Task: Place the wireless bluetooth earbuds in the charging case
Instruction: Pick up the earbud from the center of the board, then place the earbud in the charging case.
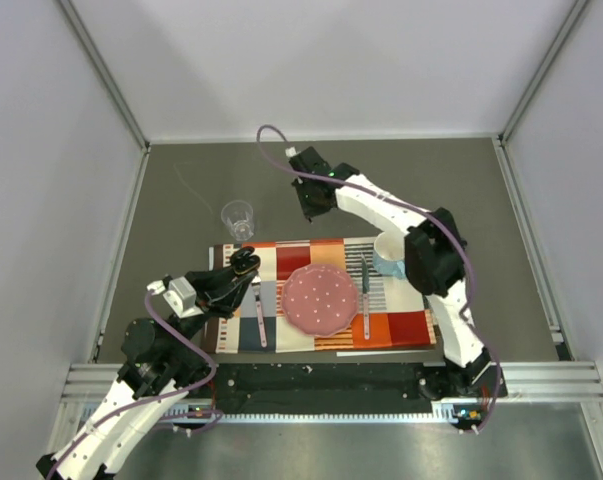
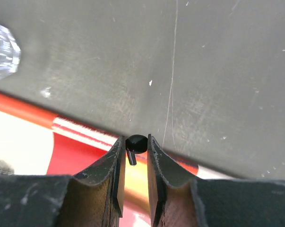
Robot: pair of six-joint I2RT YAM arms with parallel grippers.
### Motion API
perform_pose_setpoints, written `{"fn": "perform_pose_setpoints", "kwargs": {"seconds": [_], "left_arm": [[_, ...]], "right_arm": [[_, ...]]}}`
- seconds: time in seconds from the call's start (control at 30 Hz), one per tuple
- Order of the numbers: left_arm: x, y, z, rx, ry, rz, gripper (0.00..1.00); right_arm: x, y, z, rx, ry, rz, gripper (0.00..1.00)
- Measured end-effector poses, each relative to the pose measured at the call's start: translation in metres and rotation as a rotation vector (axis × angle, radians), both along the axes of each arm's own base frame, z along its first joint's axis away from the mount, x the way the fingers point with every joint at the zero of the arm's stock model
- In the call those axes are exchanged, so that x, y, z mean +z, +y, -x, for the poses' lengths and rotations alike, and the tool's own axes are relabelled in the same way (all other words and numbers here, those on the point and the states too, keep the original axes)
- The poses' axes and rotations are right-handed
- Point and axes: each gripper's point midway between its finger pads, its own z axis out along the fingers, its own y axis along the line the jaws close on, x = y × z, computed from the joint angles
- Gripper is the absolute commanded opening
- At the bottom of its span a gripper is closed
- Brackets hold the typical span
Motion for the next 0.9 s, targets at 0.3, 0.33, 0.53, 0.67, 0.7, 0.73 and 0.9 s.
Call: {"fn": "perform_pose_setpoints", "kwargs": {"seconds": [0.3, 0.33, 0.53, 0.67, 0.7, 0.73, 0.9], "left_arm": [[0.001, 0.002, -0.003, 0.017, 0.001, 0.014, 0.0], [0.001, 0.002, -0.003, 0.017, 0.002, 0.014, 0.0], [0.0, 0.001, -0.004, 0.014, 0.0, 0.035, 0.0], [0.007, 0.002, -0.002, 0.01, -0.024, 0.062, 0.0], [0.009, 0.002, -0.001, 0.009, -0.032, 0.069, 0.0], [0.011, 0.002, -0.001, 0.005, -0.04, 0.075, 0.0], [0.024, 0.003, 0.005, -0.012, -0.086, 0.104, 0.0]], "right_arm": [[0.129, -0.014, 0.018, -0.068, -0.271, -0.313, 0.0], [0.139, -0.018, 0.025, -0.073, -0.3, -0.352, 0.0], [0.19, -0.041, 0.064, -0.082, -0.492, -0.574, 0.0], [0.238, -0.042, 0.09, -0.039, -0.626, -0.729, 0.0], [0.251, -0.04, 0.098, -0.024, -0.66, -0.768, 0.0], [0.263, -0.038, 0.106, -0.005, -0.69, -0.806, 0.0], [0.299, -0.026, 0.15, 0.097, -0.793, -0.95, 0.0]]}}
